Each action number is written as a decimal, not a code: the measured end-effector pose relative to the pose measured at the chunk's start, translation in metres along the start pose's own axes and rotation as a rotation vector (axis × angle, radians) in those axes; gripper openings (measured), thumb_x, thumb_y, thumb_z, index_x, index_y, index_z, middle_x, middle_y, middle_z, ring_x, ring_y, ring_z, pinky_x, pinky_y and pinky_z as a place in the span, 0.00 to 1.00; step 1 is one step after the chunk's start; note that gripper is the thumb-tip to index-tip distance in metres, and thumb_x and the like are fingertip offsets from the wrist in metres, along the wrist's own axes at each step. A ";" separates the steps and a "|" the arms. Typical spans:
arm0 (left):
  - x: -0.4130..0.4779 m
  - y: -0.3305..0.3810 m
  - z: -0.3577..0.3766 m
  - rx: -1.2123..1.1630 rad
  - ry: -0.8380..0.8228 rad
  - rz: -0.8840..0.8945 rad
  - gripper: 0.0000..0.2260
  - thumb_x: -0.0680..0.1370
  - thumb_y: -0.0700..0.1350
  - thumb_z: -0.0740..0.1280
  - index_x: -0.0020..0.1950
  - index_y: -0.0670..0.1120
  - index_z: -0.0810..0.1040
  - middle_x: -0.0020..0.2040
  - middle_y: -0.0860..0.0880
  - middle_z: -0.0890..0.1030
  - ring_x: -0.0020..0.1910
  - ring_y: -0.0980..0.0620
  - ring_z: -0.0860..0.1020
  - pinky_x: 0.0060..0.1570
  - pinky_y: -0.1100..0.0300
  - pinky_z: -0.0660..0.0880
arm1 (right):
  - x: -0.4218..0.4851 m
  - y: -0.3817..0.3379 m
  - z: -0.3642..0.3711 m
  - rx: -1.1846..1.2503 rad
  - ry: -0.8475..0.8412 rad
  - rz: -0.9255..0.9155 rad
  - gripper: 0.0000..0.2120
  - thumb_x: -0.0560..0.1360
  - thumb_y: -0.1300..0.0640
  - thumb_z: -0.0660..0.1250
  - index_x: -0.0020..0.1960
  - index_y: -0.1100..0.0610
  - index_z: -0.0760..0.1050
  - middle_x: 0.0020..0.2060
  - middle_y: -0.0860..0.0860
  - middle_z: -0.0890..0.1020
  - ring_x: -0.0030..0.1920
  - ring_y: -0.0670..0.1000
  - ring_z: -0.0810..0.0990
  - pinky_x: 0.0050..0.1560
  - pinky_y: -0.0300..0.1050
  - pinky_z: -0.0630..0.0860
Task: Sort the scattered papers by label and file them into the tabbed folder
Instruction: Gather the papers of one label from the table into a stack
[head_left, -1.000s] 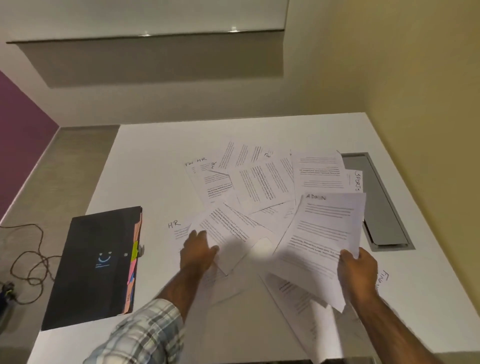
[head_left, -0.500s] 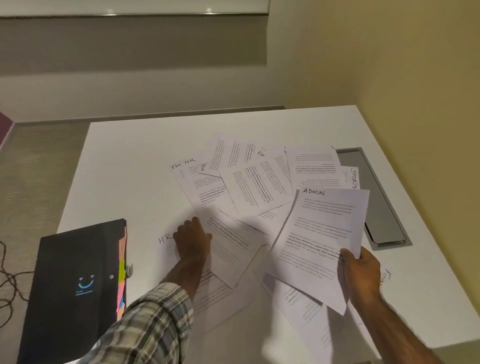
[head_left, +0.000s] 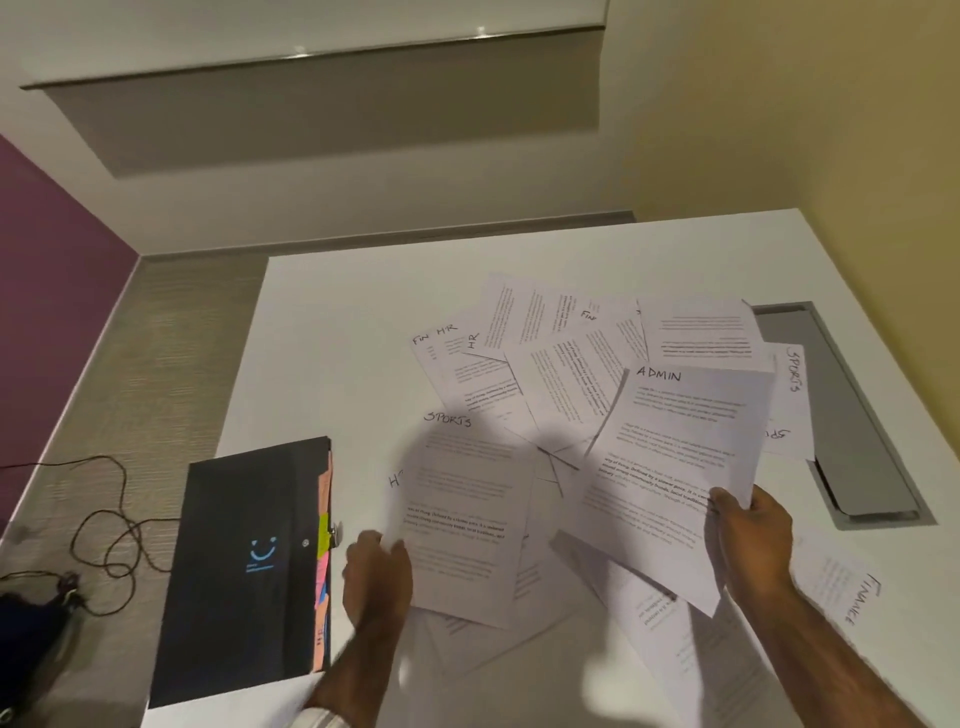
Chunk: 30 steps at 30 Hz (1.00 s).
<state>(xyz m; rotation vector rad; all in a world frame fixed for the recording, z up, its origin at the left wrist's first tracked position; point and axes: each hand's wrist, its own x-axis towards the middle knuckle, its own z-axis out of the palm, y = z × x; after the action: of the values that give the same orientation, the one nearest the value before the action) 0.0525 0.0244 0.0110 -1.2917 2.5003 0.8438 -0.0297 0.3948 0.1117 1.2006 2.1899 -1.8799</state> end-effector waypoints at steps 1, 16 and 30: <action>0.000 0.001 0.001 0.063 0.075 0.022 0.14 0.77 0.47 0.70 0.59 0.43 0.77 0.55 0.41 0.82 0.52 0.40 0.80 0.53 0.44 0.79 | 0.000 -0.001 0.002 -0.002 0.000 0.000 0.15 0.81 0.66 0.64 0.66 0.66 0.75 0.57 0.58 0.80 0.56 0.58 0.79 0.62 0.46 0.71; 0.016 0.228 0.092 -0.044 -0.111 0.496 0.24 0.77 0.57 0.71 0.66 0.43 0.77 0.62 0.42 0.78 0.62 0.41 0.76 0.61 0.46 0.74 | 0.011 -0.019 -0.034 -0.126 0.135 -0.051 0.12 0.81 0.64 0.64 0.63 0.65 0.77 0.50 0.56 0.80 0.47 0.57 0.78 0.41 0.39 0.72; 0.037 0.273 0.124 0.177 -0.030 0.322 0.20 0.78 0.44 0.68 0.66 0.40 0.66 0.59 0.38 0.81 0.59 0.36 0.80 0.59 0.44 0.75 | 0.040 0.008 -0.097 -0.005 0.261 0.044 0.12 0.81 0.64 0.65 0.63 0.65 0.77 0.53 0.59 0.82 0.48 0.58 0.78 0.51 0.46 0.72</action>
<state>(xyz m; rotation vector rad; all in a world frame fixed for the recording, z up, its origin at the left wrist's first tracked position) -0.1975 0.1944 0.0021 -0.8283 2.7290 0.6759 -0.0100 0.4985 0.1130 1.5592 2.2638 -1.7895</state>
